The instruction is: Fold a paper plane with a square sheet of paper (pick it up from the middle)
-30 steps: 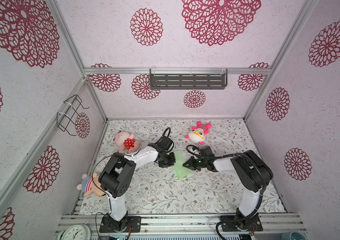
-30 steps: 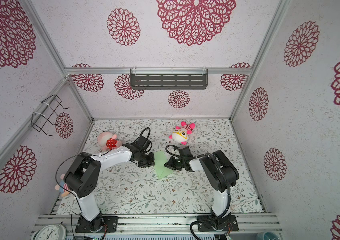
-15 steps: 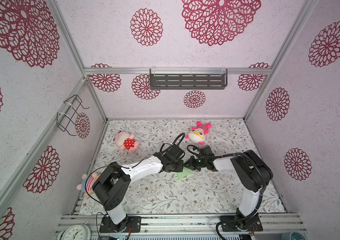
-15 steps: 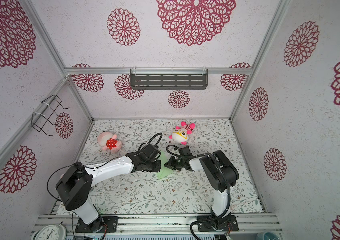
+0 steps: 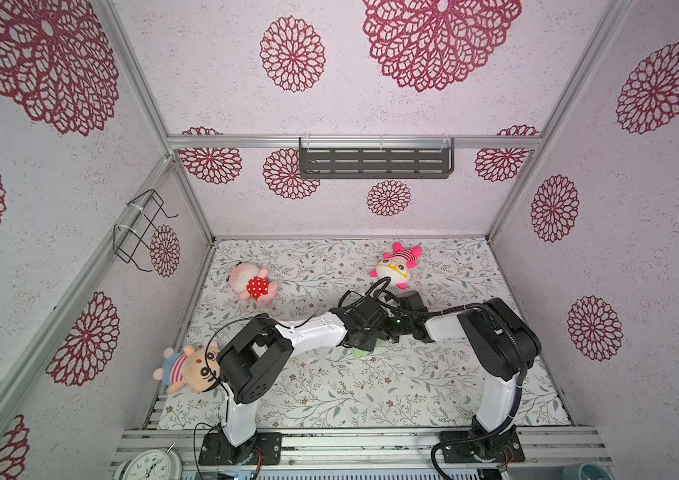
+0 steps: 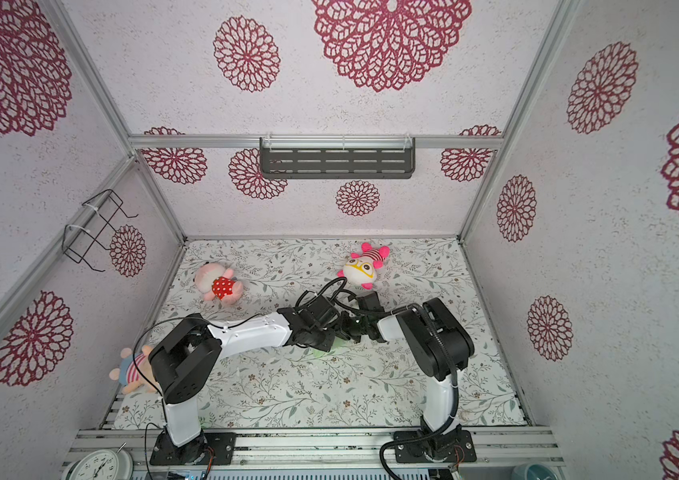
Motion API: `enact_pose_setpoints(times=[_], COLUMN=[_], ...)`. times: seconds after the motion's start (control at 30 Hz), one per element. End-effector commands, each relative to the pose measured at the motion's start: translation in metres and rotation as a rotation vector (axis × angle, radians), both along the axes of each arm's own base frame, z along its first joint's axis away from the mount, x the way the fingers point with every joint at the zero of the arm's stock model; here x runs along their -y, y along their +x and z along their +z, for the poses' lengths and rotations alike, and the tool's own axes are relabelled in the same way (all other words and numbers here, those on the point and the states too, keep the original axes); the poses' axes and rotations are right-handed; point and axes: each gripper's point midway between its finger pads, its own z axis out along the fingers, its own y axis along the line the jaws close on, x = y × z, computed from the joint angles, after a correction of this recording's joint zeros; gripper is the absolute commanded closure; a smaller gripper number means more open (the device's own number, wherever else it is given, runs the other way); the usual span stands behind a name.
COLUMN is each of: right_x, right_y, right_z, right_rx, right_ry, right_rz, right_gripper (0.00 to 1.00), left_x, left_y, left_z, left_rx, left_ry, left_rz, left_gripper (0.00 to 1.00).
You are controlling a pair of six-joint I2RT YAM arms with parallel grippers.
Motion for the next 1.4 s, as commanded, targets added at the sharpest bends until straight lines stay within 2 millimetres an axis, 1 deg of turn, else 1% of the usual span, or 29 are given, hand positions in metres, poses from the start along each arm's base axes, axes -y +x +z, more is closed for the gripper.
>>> enact_pose_setpoints(times=[0.0,0.23,0.47,0.77,0.97,1.1,1.37], right_x=[0.027,0.029,0.031,0.031,0.033,0.032,0.033], right_y=[-0.032,-0.034,-0.034,-0.033,-0.033,-0.033,-0.032], right_z=[-0.056,-0.058,-0.060,-0.060,-0.062,-0.062,-0.063], right_rx=[-0.184,-0.190,-0.195,-0.194,-0.200,-0.200,-0.201], right_ry=[-0.157,-0.168,-0.177,-0.182,-0.188,-0.191,-0.195], right_rz=[-0.042,-0.040,-0.040,-0.038,-0.041,-0.040,-0.041], right_gripper=[0.95,0.95,0.95,0.95,0.95,0.95,0.95], left_x=[-0.004,-0.014,-0.017,-0.015,-0.018,-0.020,-0.024], left_y=[0.002,0.000,-0.007,-0.020,-0.027,-0.035,-0.046], left_z=[-0.006,-0.015,-0.023,-0.023,-0.026,-0.025,-0.020], left_rx=[0.016,0.011,-0.020,-0.049,-0.064,-0.071,-0.057], left_ry=[0.053,0.094,0.097,0.047,0.052,0.060,0.073], left_rz=[-0.014,0.000,-0.007,-0.035,-0.043,-0.057,-0.058], left_gripper=[0.90,0.90,0.92,0.88,0.92,0.95,0.95])
